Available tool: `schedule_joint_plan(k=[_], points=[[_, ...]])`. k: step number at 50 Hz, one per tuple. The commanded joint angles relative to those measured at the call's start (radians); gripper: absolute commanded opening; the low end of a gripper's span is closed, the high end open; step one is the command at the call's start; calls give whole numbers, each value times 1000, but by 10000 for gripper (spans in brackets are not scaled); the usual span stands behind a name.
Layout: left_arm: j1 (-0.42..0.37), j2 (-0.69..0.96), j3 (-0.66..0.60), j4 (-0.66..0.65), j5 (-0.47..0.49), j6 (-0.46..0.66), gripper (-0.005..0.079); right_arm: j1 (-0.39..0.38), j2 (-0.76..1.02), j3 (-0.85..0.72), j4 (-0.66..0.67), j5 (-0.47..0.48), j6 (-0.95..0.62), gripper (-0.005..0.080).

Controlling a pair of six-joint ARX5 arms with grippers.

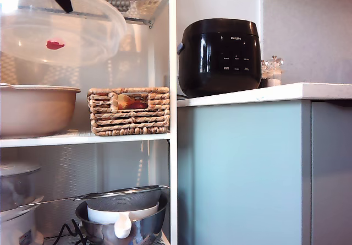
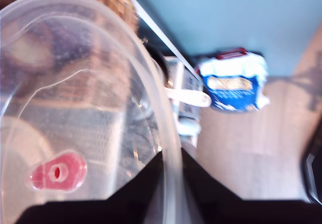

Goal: Pick up the plastic microwave lid from the shelf, then place it on the counter next to you

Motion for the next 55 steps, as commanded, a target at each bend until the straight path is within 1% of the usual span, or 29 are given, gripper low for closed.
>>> schedule_joint_plan(k=[1, 14, 20, 30, 37, 42, 55], points=[[-31, -30, 11, 2, 4, -22, -23, 4, -6, 6, 6, 0, 0, -12], [-134, -70, 11, -29, 5, -79, -23, 4, -6, 6, 7, 0, 0, -12], [-204, -76, 11, -30, 6, -84, -23, 4, -6, 6, 6, 0, 0, -12], [-319, -73, 11, -9, 52, -82, -24, 4, -6, 6, 7, 0, 0, -12], [-386, -73, 11, 23, 85, -7, -24, 4, -6, 6, 6, 0, 0, -12], [-414, -65, 11, 53, 133, 52, -24, 4, -6, 6, 7, 0, 0, -12], [-441, -8, 11, 157, 262, 237, -24, 4, -6, 6, 7, 0, 0, -12]])
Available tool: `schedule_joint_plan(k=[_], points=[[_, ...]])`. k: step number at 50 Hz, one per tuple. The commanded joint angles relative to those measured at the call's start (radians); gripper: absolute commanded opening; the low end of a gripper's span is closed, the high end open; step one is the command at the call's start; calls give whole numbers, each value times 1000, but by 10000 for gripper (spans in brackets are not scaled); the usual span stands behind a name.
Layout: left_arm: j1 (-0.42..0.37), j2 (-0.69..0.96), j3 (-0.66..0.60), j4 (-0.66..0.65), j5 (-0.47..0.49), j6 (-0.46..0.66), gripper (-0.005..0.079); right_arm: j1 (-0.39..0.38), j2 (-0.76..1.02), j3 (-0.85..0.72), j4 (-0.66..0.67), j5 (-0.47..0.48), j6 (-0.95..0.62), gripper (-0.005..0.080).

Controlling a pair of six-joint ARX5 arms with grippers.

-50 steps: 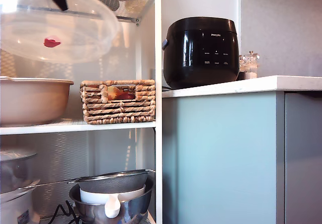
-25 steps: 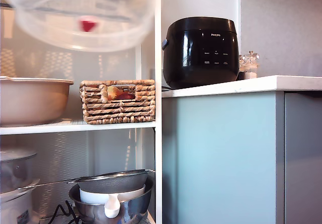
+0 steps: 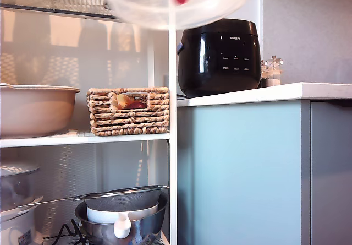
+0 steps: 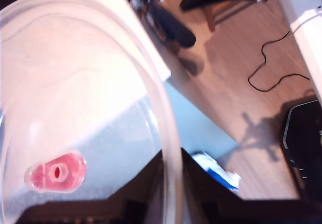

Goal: Pick up the plastic microwave lid from the shelf, then place it on the counter next to you

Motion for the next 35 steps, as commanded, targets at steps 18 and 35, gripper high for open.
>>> schedule_joint_plan(k=[18, 35], points=[[-8, 163, 11, 145, 64, 415, -24, 4, -6, 6, 4, -1, 0, -12], [15, 248, 11, 330, 53, 660, -24, 4, -6, 6, 3, 0, 0, -12]])
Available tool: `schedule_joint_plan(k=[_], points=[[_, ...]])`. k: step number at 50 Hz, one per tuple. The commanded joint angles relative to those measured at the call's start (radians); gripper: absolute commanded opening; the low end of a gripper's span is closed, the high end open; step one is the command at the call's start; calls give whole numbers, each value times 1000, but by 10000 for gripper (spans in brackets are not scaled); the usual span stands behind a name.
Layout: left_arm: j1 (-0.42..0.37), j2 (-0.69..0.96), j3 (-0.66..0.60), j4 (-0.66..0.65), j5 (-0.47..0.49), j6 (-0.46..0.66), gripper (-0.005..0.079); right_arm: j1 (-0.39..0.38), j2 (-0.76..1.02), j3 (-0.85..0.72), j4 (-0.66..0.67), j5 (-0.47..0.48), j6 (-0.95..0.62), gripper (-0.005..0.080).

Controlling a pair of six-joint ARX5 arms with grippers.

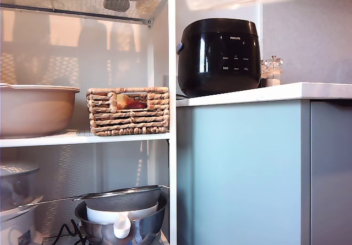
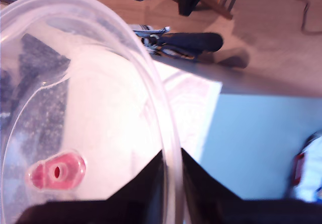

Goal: Pick up the plastic microwave lid from the shelf, then place it on the counter next to you

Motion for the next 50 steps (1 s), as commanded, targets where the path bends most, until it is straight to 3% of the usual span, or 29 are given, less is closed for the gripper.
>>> schedule_joint_plan(k=[1, 18, 40, 50], points=[[11, 49, 11, 51, 1, 41, -24, 4, -6, 6, 4, 0, 0, -12], [72, 122, 12, 137, 31, 69, -24, 4, -6, 6, 4, 0, 0, -12], [112, 200, 18, 260, 251, 29, -24, 4, -6, 6, 3, 8, 0, -12], [113, 258, 19, 349, 367, -42, -24, 4, -6, 6, -8, 8, 0, -12]])
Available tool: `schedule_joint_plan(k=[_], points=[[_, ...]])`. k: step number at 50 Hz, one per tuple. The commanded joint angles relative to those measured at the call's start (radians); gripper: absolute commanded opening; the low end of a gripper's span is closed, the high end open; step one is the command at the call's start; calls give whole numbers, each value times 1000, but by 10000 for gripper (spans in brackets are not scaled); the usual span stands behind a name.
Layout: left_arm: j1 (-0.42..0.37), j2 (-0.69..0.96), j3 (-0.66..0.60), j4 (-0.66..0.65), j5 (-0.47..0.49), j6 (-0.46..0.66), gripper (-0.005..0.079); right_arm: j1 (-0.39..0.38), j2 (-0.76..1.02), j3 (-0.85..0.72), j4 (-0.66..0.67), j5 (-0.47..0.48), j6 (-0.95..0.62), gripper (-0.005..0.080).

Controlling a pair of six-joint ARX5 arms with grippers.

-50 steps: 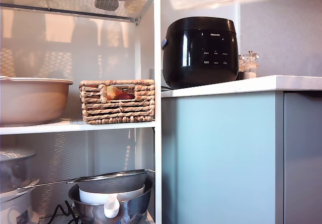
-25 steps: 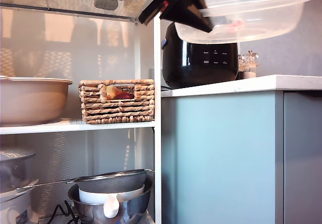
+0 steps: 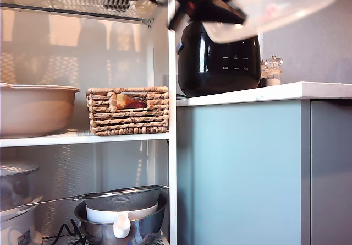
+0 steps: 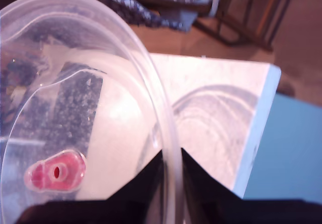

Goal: Pick up the plastic microwave lid from the shelf, then place it on the counter next to you

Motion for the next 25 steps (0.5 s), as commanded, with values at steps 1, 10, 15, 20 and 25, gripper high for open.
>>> schedule_joint_plan(k=[1, 10, 15, 20, 25], points=[[2, 33, 17, 38, 35, -18, -24, 4, -6, 6, -1, 2, 0, -12], [7, 73, 18, 141, 147, -94, -24, 4, -6, 6, -26, 2, 0, -12], [11, 91, 18, 194, 217, -166, -24, 4, -6, 6, -27, 2, 0, -12], [17, 109, 18, 222, 248, -205, -24, 4, -6, 6, -32, 2, 0, -12], [23, 129, 18, 235, 282, -242, -24, 4, -6, 6, -32, 2, 0, -12]])
